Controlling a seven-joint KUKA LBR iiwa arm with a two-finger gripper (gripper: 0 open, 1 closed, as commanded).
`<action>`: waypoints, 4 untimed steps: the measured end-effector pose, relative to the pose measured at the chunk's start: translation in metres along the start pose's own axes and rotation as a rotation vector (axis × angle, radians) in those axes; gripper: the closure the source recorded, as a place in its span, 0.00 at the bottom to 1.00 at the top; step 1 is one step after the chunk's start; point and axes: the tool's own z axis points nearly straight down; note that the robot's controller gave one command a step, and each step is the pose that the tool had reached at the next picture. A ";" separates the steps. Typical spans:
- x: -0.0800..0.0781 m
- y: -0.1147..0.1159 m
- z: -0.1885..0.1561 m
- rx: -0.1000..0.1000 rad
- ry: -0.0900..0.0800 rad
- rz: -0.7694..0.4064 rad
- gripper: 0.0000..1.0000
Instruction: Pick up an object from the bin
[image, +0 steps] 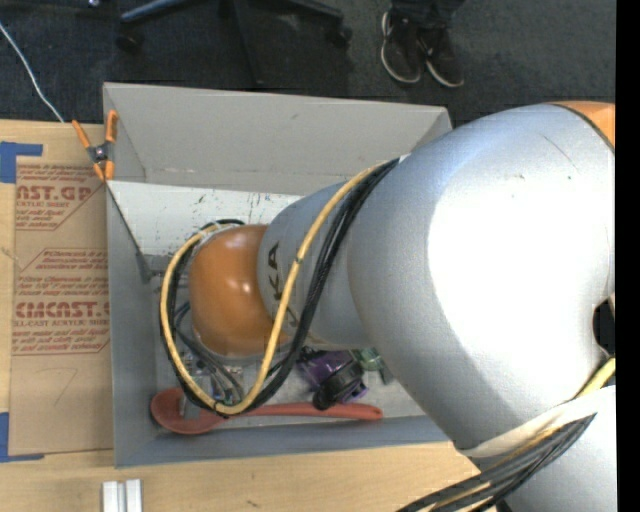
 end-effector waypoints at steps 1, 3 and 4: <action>0.001 0.008 0.000 0.005 0.005 -0.016 1.00; 0.002 0.006 0.000 0.002 0.001 -0.001 1.00; 0.003 0.006 0.000 0.001 0.000 -0.012 1.00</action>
Offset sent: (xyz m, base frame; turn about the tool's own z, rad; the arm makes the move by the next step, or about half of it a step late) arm 0.0000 0.0000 0.0000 0.0000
